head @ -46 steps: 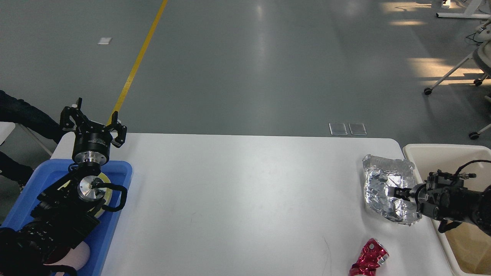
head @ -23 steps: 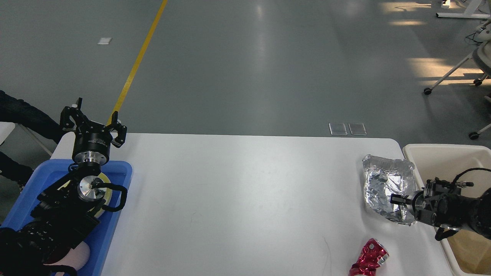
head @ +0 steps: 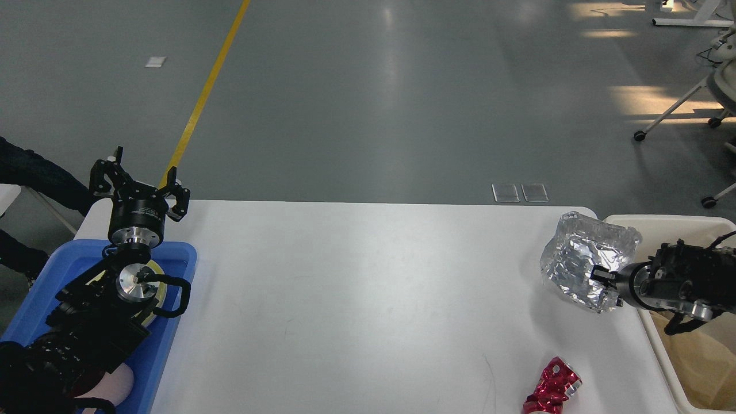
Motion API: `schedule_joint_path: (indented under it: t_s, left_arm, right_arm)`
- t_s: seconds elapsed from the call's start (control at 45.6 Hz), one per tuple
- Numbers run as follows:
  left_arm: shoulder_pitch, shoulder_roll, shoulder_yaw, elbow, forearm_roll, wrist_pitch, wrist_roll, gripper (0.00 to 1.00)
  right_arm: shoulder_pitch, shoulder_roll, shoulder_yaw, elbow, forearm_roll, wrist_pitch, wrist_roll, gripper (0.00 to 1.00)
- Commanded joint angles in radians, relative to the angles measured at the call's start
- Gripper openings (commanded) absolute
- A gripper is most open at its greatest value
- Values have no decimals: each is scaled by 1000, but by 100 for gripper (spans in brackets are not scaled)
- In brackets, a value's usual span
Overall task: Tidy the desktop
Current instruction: 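Lift the foil and drop it into the white bin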
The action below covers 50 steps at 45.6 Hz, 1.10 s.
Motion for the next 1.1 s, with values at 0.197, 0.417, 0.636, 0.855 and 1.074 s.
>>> schedule_joint_path:
  t_s: [0.197,0.417,0.636,0.855,1.074]
  left_arm:
    - [0,0,0,0,2,0,0,96]
    - [0,0,0,-1,0,0,0,96]
    - [0,0,0,0,0,0,0,96]
    - [0,0,0,0,0,0,0,96]
    - [0,0,0,0,0,0,0,96]
  right_arm:
    - [415,-227,-16,299,-5,40,-1,0]
    - [621,-296,-23,317,-11,166,-9,0]
    - [628,-325,-25,246,-21,148,-10,0]
    - [276,-328,4,-12,-1,66,-6,0]
    - [-10,-336,53,-150,3,57,-3,0]
